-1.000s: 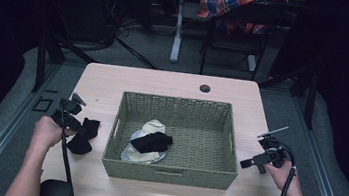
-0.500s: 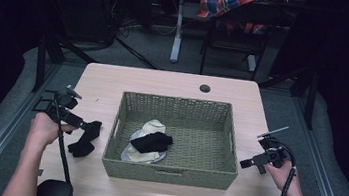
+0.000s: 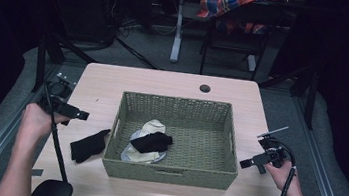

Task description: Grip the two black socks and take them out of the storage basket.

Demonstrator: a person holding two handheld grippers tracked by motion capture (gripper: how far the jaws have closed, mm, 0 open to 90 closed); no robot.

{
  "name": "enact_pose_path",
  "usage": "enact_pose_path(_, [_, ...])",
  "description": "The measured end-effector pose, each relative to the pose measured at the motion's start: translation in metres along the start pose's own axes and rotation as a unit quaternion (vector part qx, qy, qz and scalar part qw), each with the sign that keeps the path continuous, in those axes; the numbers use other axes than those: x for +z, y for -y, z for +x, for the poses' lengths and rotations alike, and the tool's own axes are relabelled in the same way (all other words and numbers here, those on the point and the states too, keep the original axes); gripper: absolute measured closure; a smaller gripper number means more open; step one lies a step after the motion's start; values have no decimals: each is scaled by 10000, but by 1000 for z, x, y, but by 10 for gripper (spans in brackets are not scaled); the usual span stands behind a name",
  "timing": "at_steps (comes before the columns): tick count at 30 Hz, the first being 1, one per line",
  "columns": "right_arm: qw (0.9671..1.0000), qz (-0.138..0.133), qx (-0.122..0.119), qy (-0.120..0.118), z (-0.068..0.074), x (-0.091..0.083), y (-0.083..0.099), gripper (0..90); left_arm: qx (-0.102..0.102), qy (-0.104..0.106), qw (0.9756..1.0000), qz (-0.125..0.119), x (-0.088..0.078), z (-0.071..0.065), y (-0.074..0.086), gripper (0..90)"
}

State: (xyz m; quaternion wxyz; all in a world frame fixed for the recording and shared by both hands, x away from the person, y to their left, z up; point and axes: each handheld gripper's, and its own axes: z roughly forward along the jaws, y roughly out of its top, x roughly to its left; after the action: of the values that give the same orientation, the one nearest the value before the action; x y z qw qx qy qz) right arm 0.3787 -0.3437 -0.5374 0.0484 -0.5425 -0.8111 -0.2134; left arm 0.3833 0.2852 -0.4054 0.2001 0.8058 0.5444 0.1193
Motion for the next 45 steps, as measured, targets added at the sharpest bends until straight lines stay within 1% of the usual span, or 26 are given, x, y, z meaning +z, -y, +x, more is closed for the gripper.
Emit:
enact_pose_path(1, [10000, -24, 20, 55, 0, 0, 0, 8, 104, -23, 9999, -46, -8, -6, -5, 79])
enact_pose_path(3, [10000, -2, 1, 43, 0, 0, 0, 8, 150, -16, 9999, -83, -11, -9, -8, 78])
enact_pose_path(4, [10000, -53, 54, 49, 1, 1, 1, 8, 302, -13, 9994, -144, -18, -17, -14, 79])
enact_pose_path(6, [10000, -46, 48, 44, 1, 1, 1, 7, 354, 3, 9992, -187, -21, -21, -17, 76])
enact_pose_path(8, [10000, -44, 42, 37, 1, 1, 1, 8, 584, 3, 9981, -210, -28, -33, -28, 68])
enact_pose_path(11, [10000, -23, 38, 9, 0, 2, 1, 8, 790, 54, 9966, -221, -30, -48, -39, 60])
enact_pose_path(12, [10000, 42, -11, 24, 0, 1, 0, 8, 790, 54, 9966, -221, -30, -48, -39, 58])
enact_pose_path(13, [10000, 18, 7, 10, 0, 2, 0, 8, 949, 71, 9952, -217, -30, -58, -46, 56])
enact_pose_path(15, [9999, 114, -81, 24, -1, 0, 0, 8, 1078, 146, 9939, -207, -29, -67, -53, 52])
enact_pose_path(19, [9999, 101, -56, 23, -1, 0, 0, 8, 1233, 207, 9920, -178, -25, -80, -62, 46])
enact_pose_path(20, [10000, 80, -38, 3, -1, 0, 0, 9, 1379, 280, 9900, -100, -21, -87, -67, 45])
enact_pose_path(23, [9999, 98, -47, 0, -1, 0, 0, 9, 1543, 345, 9874, 4, -14, -98, -73, 44])
enact_pose_path(24, [10000, -29, 61, 9, 0, 2, 1, 9, 1600, 362, 9864, 35, -11, -101, -74, 42])
enact_pose_path(27, [9999, 111, -53, -2, -2, 0, 0, 9, 1682, 407, 9848, 124, -7, -108, -78, 35])
enact_pose_path(29, [10000, -20, 56, 10, 0, 2, 1, 9, 1847, 485, 9814, 220, 1, -118, -81, 35])
enact_pose_path(32, [9999, 123, -68, 7, -1, 0, 0, 9, 2028, 605, 9767, 347, 12, -127, -84, 49])
enact_pose_path(33, [10000, -17, 42, -9, 0, 1, 1, 10, 2073, 622, 9756, 380, 16, -131, -84, 57])
enact_pose_path(35, [9999, 97, -50, -6, -1, 0, 0, 9, 2201, 670, 9719, 493, 24, -138, -85, 59])
enact_pose_path(36, [9999, 97, -50, -6, -1, 0, 0, 9, 2201, 670, 9719, 493, 24, -138, -85, 58])
enact_pose_path(37, [10000, 89, -43, -9, -1, 0, 0, 10, 2302, 730, 9686, 590, 34, -145, -86, 57])
enact_pose_path(38, [10000, 89, -43, -9, -1, 0, 0, 10, 2302, 730, 9686, 590, 34, -145, -86, 55])
enact_pose_path(39, [10000, 79, -35, -13, -1, 0, 0, 9, 2372, 756, 9658, 719, 43, -151, -87, 54])
enact_pose_path(40, [10000, -60, 73, -30, 0, 2, 1, 10, 2383, 741, 9655, 745, 47, -154, -87, 52])
enact_pose_path(41, [10000, -17, 45, -11, 0, 1, 1, 9, 2411, 767, 9641, 801, 52, -156, -87, 48])
enact_pose_path(44, [9999, 118, -63, -5, -1, -1, 0, 9, 2393, 813, 9638, 846, 61, -160, -87, 28])
enact_pose_path(45, [9999, 97, -45, -15, -2, 0, 0, 10, 2438, 836, 9617, 938, 70, -163, -87, 20])
